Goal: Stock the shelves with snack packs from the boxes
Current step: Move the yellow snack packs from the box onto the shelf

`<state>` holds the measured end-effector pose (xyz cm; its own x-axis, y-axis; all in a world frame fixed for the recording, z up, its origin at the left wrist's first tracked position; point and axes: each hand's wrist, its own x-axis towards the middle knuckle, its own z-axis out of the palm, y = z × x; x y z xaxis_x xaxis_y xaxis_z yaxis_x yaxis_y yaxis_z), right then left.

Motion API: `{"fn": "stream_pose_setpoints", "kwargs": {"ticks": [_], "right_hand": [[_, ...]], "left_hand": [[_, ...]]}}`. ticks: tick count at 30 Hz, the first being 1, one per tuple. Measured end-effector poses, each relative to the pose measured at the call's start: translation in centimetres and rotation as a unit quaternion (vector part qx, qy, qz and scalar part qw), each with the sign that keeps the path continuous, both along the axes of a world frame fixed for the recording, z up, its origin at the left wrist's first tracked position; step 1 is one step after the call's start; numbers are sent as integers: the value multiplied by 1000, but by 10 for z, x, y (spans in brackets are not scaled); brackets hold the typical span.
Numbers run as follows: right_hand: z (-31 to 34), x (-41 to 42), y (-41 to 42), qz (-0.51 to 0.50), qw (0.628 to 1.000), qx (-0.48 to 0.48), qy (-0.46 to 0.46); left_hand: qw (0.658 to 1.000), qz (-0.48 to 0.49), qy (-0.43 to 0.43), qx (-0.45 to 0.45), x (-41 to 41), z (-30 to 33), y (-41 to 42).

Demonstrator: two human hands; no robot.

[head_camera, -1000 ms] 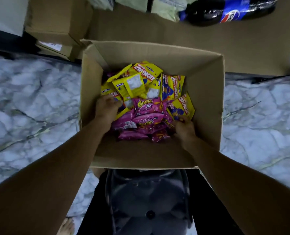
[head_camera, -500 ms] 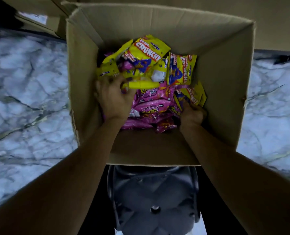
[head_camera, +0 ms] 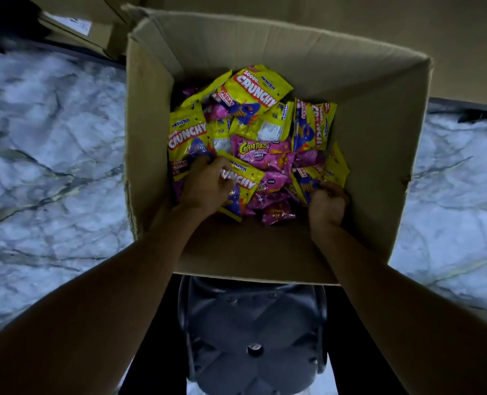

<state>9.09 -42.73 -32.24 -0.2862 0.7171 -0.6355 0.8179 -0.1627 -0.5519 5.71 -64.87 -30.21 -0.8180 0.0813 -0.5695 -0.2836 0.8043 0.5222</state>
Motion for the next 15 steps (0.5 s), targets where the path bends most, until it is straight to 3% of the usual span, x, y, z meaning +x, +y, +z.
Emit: {"fn": "stream_pose_setpoints", "kwargs": {"ticks": [4,8,12,15], "right_hand": [[3,24,-1,-9,1000,-1,12],[16,31,2,87,996,-16,-16],[49,41,15,243,960,-57,-125],[82,40,13,260,945,-116,-160]], "left_hand": [[993,49,-111,-2,19,-7,9],[977,155,-134,58,27,-2,20],[938,248,-201,133,48,22,25],[900,280,-263,205,54,58,18]]}}
